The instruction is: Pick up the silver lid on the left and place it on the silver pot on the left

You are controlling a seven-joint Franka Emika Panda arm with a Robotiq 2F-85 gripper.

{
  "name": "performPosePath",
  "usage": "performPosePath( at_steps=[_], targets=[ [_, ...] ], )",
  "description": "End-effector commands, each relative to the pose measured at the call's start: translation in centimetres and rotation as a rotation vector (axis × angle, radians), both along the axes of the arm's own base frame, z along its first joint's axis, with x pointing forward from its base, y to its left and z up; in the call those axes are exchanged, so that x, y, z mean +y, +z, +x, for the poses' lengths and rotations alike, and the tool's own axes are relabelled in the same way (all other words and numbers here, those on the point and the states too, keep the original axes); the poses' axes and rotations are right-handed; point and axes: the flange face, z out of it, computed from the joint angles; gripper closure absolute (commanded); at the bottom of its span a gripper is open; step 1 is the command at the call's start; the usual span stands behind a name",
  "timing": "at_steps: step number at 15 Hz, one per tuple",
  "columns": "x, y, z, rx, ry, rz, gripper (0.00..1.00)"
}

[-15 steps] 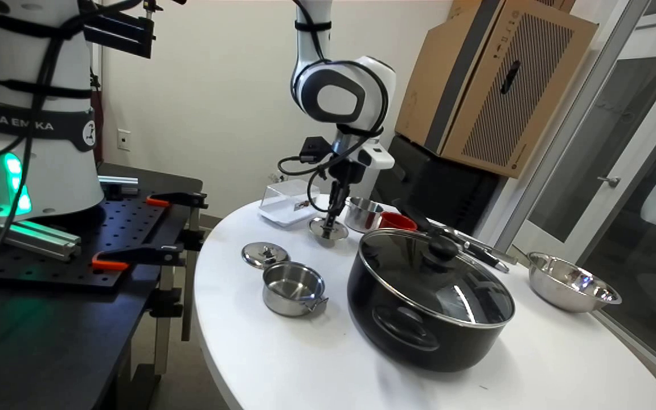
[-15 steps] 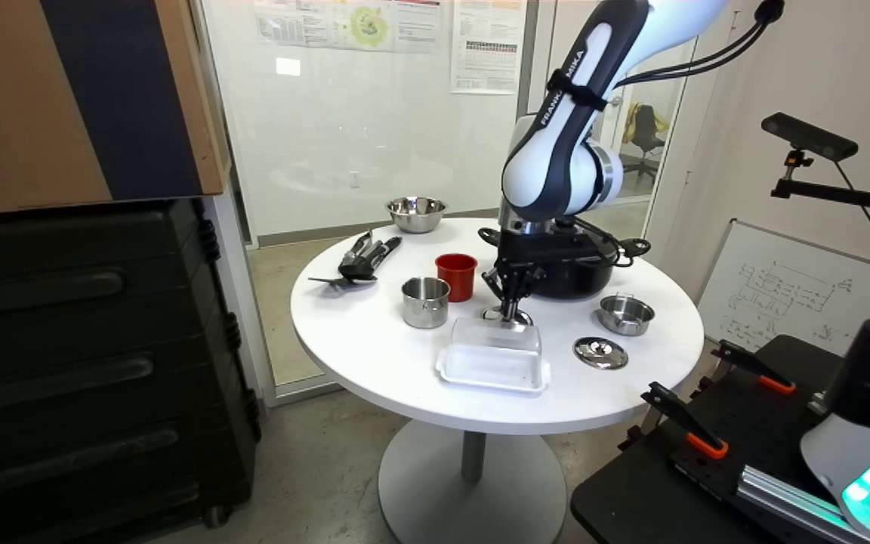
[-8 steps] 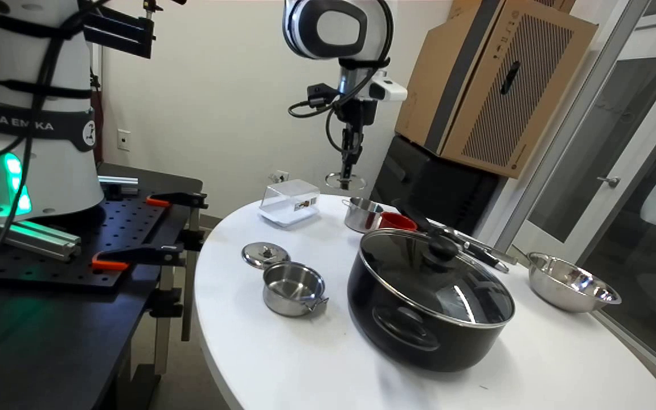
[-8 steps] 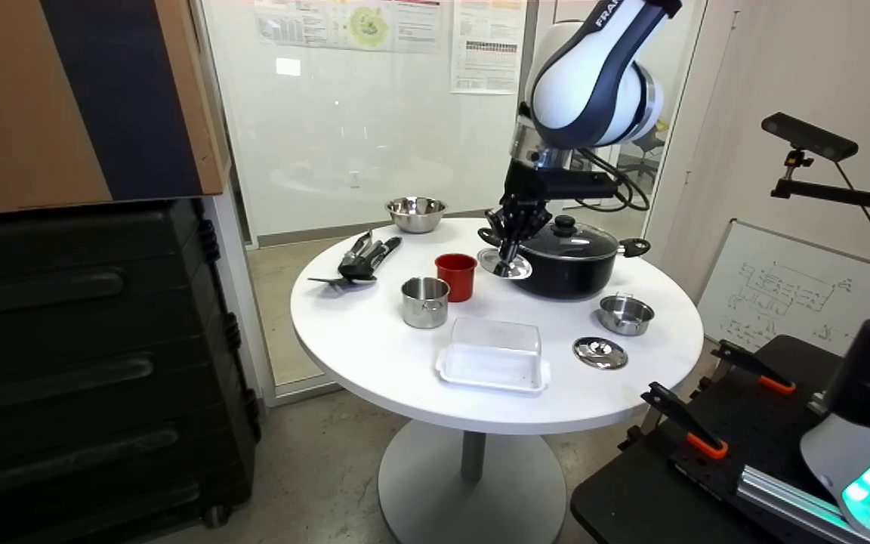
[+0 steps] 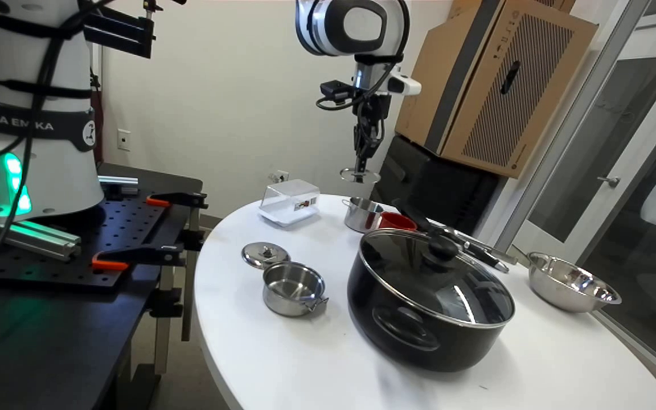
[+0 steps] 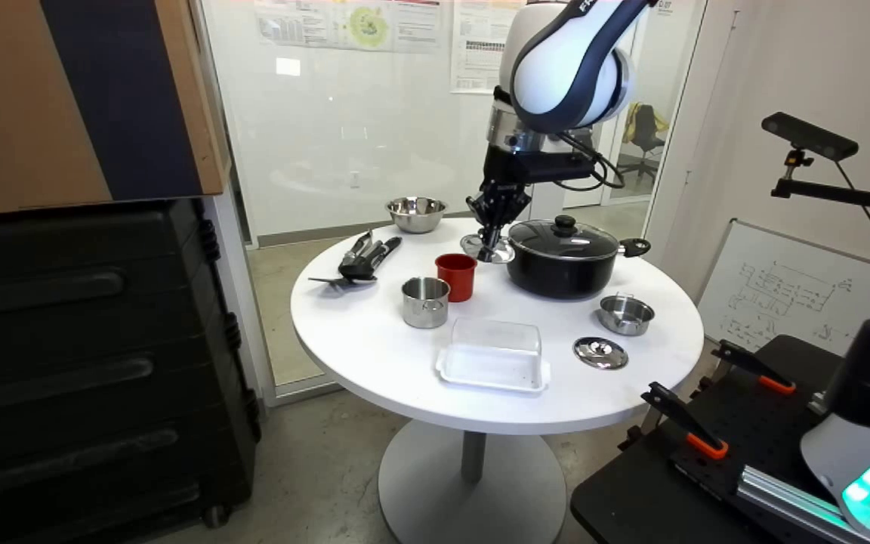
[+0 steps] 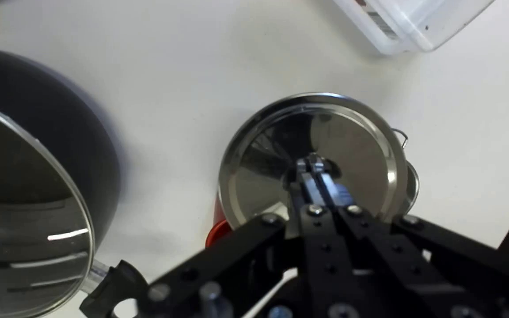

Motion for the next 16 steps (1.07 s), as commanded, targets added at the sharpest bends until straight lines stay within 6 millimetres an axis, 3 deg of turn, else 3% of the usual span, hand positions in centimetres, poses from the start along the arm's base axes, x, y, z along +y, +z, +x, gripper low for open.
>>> performPosePath(
  at_steps=[1,9,16],
  targets=[
    [2.0,-1.2,3.4,-0.006,0.013,-0.020,1.00],
    [7.6,-3.6,7.3,-0.009,0.052,-0.026,1.00],
    [8.9,-6.1,9.5,0.047,-0.004,-0.049,1.00]
  ],
)
